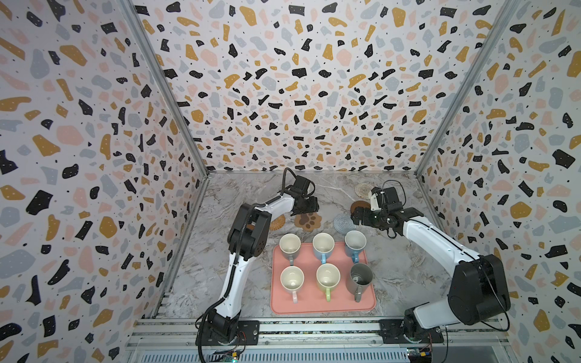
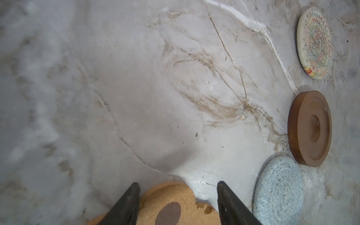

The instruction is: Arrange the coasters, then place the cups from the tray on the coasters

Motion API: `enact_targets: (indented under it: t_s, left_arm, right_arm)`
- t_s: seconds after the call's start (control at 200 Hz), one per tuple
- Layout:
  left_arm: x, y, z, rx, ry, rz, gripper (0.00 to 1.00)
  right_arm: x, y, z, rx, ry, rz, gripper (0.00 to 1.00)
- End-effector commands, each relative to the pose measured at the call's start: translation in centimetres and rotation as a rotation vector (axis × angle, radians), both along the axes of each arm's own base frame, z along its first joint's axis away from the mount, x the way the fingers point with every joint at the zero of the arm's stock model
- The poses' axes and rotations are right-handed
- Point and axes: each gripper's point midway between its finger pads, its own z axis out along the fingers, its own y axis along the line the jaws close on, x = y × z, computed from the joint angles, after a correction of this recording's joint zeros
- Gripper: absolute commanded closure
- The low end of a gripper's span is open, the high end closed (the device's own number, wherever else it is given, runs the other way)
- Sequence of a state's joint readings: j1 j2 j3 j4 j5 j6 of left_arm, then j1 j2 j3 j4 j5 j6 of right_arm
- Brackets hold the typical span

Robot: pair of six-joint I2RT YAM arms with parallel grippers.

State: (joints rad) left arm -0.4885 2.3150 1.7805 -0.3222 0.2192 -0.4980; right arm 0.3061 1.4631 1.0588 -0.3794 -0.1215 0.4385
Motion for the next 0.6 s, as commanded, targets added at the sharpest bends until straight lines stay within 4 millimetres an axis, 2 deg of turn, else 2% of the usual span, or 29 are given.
enact_targets:
  t_s: [0.0, 0.14, 0.25, 0.43, 0.596]
  left_arm:
    - [0.4, 0.3, 3.7, -0.016, -0.052, 0.033, 0.32]
    - [1.4, 0.9, 8.4, -0.075, -0.121, 0.077, 0.31]
    - [1.1, 2.0, 11.5, -0.114, -0.168, 0.105, 0.31]
    - [-1.0, 4.6, 13.8, -0.148, -0.201, 0.144, 0.31]
    - [-3.1, 7.0, 14.1, -0.134, -0.199, 0.174, 0.30]
  right_arm:
    - [1.5, 0.1, 0.6, 0.007, -0.037, 0.007, 0.01]
    - [3.3, -0.2, -0.6, 0.023, -0.031, -0.002, 0.01]
    - [4.4, -0.3, -1.9, 0.017, -0.015, 0.009, 0.00]
    - [4.7, 0.1, -4.1, 0.040, 0.030, 0.034, 0.03]
    - [4.4, 0.5, -5.8, 0.090, 0.043, 0.044, 0.05]
